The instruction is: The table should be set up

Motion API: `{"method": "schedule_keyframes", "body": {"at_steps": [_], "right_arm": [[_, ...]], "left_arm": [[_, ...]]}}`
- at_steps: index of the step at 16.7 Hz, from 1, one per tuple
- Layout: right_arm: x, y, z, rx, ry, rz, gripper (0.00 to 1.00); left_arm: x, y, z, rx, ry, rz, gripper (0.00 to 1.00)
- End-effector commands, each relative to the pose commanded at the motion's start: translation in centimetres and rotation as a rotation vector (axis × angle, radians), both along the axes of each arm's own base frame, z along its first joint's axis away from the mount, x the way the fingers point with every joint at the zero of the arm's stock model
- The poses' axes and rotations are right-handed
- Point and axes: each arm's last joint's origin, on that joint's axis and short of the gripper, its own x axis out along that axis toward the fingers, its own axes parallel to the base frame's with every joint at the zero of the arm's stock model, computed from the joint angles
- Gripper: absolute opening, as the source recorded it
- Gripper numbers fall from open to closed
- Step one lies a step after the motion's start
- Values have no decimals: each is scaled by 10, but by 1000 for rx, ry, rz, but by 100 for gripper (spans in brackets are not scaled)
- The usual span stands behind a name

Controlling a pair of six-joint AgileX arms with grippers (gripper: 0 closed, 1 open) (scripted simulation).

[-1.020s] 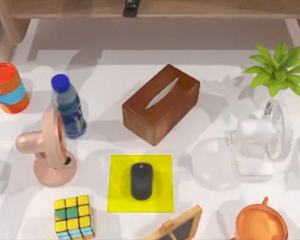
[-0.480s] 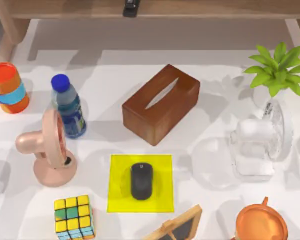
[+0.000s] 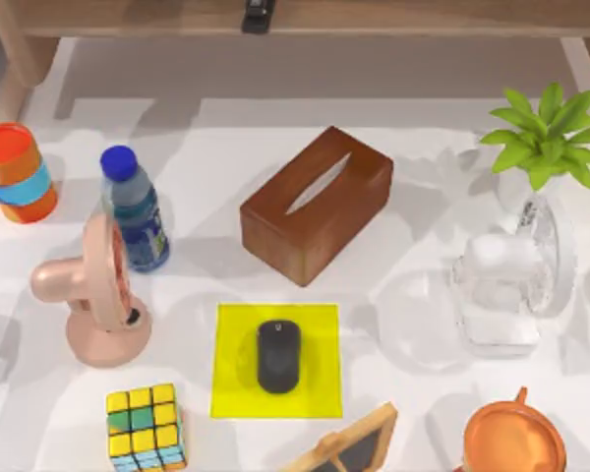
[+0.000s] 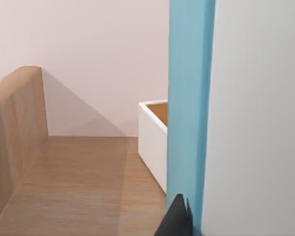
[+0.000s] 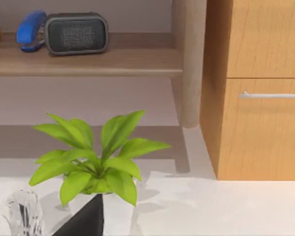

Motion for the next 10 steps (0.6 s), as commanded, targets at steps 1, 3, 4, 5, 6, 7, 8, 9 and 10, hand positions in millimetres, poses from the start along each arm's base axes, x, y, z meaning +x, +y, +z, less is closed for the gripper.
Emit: {"method": "schedule_keyframes", "body": {"at_steps": [1, 3, 4, 5, 6, 7, 8, 9, 10], "right_arm": [[0, 0, 0, 0, 0, 0, 100], [0, 0, 0, 0, 0, 0, 100], [0, 0, 0, 0, 0, 0, 100], [0, 0, 0, 0, 0, 0, 100], [0, 0, 0, 0, 0, 0, 100], [0, 0, 0, 0, 0, 0, 100], [0, 0, 0, 0, 0, 0, 100], [0, 0, 0, 0, 0, 0, 100], [0, 0, 0, 0, 0, 0, 100]], "left_arm": [[-6, 1, 3, 0, -1, 1, 0], [-21, 2, 10, -2, -5, 2, 0], [-28, 2, 12, -1, -3, 2, 0], [-33, 2, 13, -1, -1, 3, 0], [-35, 2, 13, 0, 0, 3, 0], [-35, 2, 13, 0, 0, 3, 0], [-35, 2, 13, 0, 0, 3, 0], [-33, 4, 13, 1, -1, 8, 0], [-33, 4, 13, 1, -1, 8, 0]]}}
